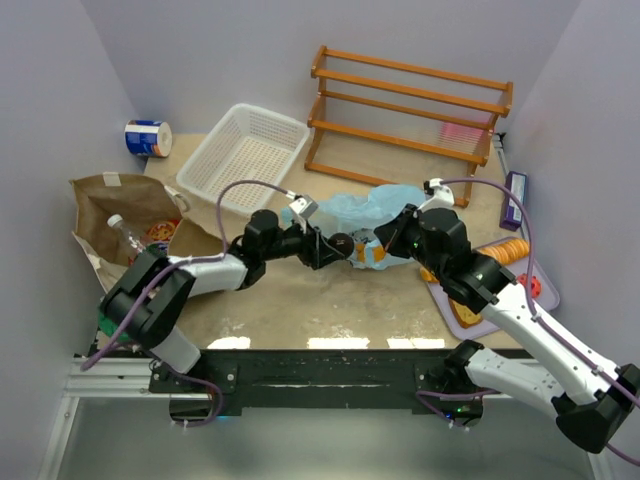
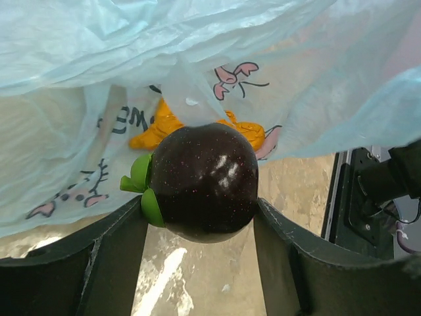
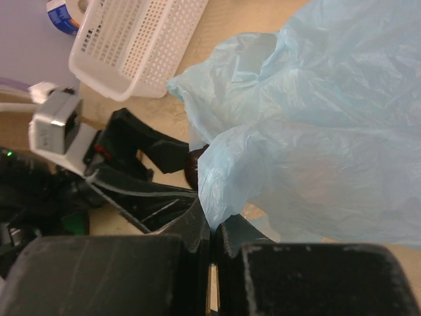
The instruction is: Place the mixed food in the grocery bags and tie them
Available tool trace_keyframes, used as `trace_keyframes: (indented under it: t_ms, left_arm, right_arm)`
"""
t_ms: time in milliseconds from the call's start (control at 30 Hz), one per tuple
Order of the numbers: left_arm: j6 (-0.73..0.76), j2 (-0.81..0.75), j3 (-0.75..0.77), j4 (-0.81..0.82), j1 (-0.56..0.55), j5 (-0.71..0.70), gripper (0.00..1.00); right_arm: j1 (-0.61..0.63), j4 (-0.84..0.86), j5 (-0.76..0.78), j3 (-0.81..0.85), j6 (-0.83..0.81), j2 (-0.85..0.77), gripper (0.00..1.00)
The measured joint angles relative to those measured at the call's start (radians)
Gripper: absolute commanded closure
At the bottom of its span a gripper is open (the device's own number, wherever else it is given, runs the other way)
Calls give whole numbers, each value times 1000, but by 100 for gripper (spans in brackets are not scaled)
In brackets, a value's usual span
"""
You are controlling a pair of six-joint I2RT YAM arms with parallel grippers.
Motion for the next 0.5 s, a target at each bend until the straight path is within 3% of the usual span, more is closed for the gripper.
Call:
trace_keyframes:
  t_ms: [133, 233, 333, 367, 433, 467, 500]
  left_arm:
    - [-7, 158, 120, 6, -48, 0, 84]
    - [-37, 252, 192, 56, -60, -13, 74]
    - [-71, 356, 289, 97, -60, -18, 56]
    - [-79, 385, 314, 108, -60, -21, 43]
    - [-97, 444, 363, 129, -60, -19, 30]
    - [-105, 469, 380, 134, -60, -18, 15]
    - [-112, 491, 393, 136, -60, -16, 8]
  right_arm:
    - [0, 11, -9, -19, 7, -6, 100]
    - [0, 13, -20, -26, 10, -7, 100]
    - [0, 17, -27, -35, 12, -9, 100]
    - [0, 16, -27, -35, 12, -9, 100]
    - [0, 17, -27, -35, 14, -9, 100]
    - [0, 17, -27, -35, 14, -9, 100]
    - [0, 17, -27, -35, 14, -9, 100]
